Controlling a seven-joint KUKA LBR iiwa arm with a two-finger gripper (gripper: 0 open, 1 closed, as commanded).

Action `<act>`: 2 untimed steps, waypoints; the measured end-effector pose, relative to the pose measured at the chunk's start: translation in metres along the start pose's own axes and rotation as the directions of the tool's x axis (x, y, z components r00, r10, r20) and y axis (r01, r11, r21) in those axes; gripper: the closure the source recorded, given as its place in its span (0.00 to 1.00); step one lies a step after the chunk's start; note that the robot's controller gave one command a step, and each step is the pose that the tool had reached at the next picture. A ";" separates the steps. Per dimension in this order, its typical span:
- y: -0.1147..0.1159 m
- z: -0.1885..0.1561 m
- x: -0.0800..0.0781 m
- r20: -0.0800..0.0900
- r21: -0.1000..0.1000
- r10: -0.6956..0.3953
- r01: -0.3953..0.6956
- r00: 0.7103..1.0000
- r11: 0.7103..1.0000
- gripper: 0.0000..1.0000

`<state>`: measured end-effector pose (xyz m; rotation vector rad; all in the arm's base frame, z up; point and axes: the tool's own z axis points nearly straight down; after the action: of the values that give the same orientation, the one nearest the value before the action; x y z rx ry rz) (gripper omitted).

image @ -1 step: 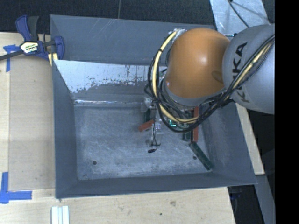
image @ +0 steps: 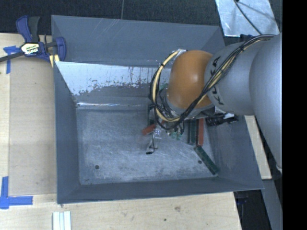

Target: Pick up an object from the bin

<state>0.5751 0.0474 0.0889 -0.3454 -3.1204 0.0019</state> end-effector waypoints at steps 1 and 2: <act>-0.004 0.016 -0.001 0.011 -0.001 -0.210 0.210 0.978 0.978 0.00; -0.002 0.014 -0.003 0.019 -0.004 -0.210 0.210 0.978 0.978 1.00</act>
Offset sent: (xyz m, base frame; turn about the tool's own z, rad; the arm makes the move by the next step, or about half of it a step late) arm -0.0030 -0.0032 -0.0189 -0.2139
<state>0.5772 0.0445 0.0751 -0.0142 -3.1585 -0.0046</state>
